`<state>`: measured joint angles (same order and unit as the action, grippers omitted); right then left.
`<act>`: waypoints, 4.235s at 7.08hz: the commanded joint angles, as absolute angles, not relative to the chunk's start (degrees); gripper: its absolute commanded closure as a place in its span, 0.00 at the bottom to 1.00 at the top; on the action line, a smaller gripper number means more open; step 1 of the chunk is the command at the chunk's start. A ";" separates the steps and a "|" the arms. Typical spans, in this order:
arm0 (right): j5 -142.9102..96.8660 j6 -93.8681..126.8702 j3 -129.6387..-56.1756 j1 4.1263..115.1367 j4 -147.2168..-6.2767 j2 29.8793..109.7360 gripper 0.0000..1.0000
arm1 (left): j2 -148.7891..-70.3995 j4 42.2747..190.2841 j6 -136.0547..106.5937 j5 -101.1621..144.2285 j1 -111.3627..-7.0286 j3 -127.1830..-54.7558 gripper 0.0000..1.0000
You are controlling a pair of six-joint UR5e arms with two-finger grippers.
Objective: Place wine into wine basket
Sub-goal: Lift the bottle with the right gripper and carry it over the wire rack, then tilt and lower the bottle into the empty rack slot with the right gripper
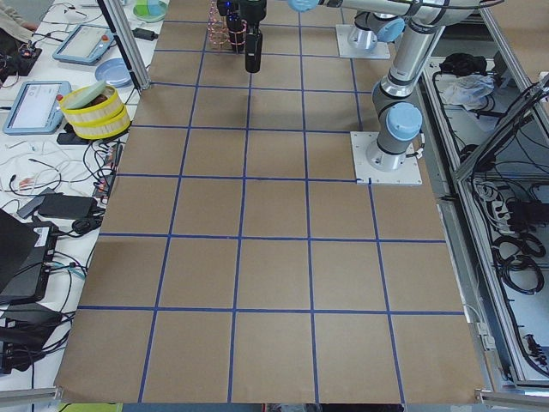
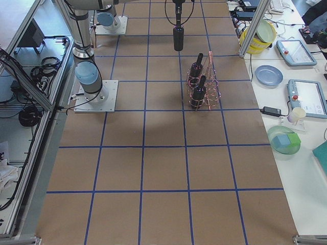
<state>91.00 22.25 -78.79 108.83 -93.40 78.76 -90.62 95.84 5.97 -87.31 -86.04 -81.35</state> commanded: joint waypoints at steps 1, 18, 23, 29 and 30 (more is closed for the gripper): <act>91.14 10.78 -78.66 100.93 -85.72 85.58 0.84 | -90.44 95.80 5.89 -87.45 -86.04 -81.30 0.00; 93.78 -20.21 -74.44 81.04 -92.20 77.17 0.92 | -89.21 95.62 5.89 -87.54 -86.22 -84.11 0.00; 93.87 -21.18 -74.97 81.04 -94.04 76.21 0.93 | -89.21 95.62 6.06 -87.98 -86.22 -84.11 0.00; 93.43 -25.66 -81.89 79.46 -102.53 73.83 0.93 | -89.03 95.62 5.98 -88.33 -87.19 -84.11 0.00; 92.91 -26.36 -82.61 79.45 -103.87 73.13 0.93 | -89.03 95.62 5.98 -88.24 -87.19 -84.20 0.00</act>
